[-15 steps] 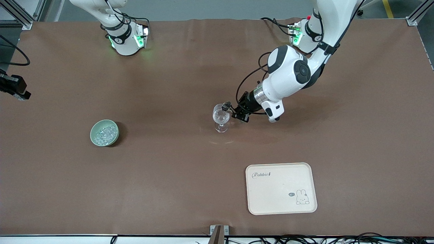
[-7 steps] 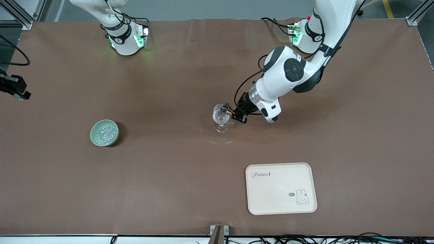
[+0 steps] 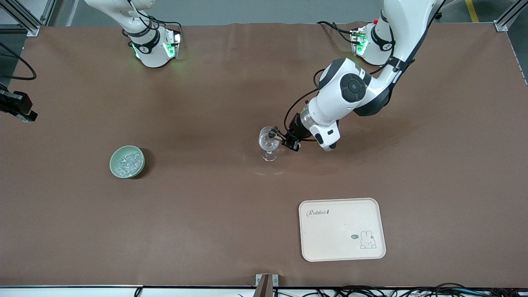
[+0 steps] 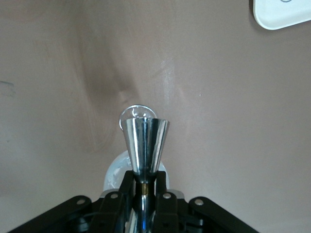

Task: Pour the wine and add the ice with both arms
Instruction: 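Tilt the silver jigger over the wine glass with the left gripper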

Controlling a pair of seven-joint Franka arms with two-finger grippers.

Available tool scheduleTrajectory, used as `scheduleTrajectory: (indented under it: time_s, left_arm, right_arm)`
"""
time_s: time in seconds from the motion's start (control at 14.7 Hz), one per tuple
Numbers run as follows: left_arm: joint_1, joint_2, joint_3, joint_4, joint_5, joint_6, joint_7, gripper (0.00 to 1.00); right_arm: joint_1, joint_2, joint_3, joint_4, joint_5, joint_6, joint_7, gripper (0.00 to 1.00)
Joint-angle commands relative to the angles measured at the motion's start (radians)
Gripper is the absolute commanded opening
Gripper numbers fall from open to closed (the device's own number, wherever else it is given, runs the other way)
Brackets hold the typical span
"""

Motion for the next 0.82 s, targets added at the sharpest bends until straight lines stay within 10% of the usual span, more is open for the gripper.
scheduleTrajectory:
  time_s: [0.0,0.75]
  left_arm:
    - [0.004,-0.002,-0.013,0.022,0.038,-0.031,-0.027,0.01]
    - [0.024,-0.031,0.042,0.020,-0.403,-0.031,0.239,0.01]
  right_arm:
    - [-0.010,-0.011,0.009,-0.012,0.013,0.009,0.015,0.01]
    - [-0.007,-0.011,0.009,-0.012,0.014,-0.011,0.014,0.01]
